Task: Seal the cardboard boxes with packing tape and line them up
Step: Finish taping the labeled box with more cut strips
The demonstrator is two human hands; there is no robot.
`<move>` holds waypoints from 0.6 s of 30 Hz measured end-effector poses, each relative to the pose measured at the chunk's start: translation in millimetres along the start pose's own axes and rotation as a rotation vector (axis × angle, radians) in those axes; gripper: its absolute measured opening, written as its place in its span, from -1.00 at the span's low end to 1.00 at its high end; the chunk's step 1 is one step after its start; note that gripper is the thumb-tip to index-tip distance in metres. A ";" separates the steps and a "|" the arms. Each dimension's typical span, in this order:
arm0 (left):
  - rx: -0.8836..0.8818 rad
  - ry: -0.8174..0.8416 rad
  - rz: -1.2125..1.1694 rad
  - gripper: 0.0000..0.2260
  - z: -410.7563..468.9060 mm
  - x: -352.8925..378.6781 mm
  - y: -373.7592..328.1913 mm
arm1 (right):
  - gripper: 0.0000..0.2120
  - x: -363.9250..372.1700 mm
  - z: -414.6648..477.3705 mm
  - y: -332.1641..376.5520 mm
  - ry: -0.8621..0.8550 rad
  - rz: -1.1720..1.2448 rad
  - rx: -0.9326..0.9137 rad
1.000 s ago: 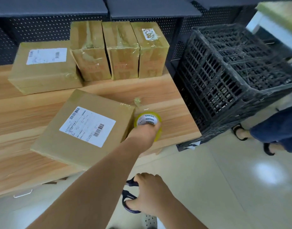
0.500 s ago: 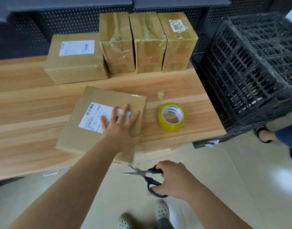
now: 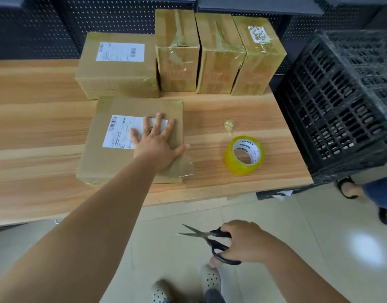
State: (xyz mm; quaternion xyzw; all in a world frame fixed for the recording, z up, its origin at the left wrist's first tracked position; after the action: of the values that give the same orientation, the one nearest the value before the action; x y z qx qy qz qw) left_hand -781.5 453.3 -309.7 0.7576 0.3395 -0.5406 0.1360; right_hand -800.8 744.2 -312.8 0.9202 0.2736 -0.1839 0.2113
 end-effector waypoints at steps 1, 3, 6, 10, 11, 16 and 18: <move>0.008 -0.009 -0.034 -0.18 1.3 -1.6 2.2 | -0.36 5.7 -2.6 -5.8 0.003 0.066 0.015; 0.032 -0.087 -0.159 -0.21 -2.5 -5.0 5.3 | -0.45 11.3 -8.1 -16.6 -0.024 0.161 0.016; 0.125 -0.251 -0.359 -0.37 -23.7 -10.7 8.6 | -0.63 7.6 -18.1 -36.7 -0.240 0.252 -0.063; 0.233 -0.306 -0.245 -0.33 -59.1 0.9 23.0 | -0.78 -4.9 -34.5 -61.5 -0.736 0.473 -0.121; 0.224 -0.263 -0.175 -0.28 -63.5 7.4 27.2 | -0.76 -10.1 -34.7 -68.2 -0.825 0.505 -0.084; 0.122 -0.160 0.026 -0.17 -70.3 32.1 28.7 | -0.83 -64.7 -14.4 -101.1 -1.058 0.614 0.112; 0.088 -0.144 0.000 -0.20 -68.4 32.9 24.0 | -0.75 -85.7 4.1 -115.3 -1.031 0.623 0.220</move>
State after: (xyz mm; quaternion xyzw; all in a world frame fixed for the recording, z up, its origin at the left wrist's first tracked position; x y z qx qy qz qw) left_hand -709.8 487.0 -317.6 0.7220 0.3047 -0.6082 0.1268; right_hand -935.9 793.4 -310.6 0.7660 -0.1662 -0.5621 0.2639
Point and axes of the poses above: each hand's wrist, its own z-axis towards the middle knuckle, its own x-axis out of the palm, y = z × x, the point moved 3 cm from there along z, towards the middle knuckle, and after that the axes turned 7 degrees about y, right-handed, at the moved point
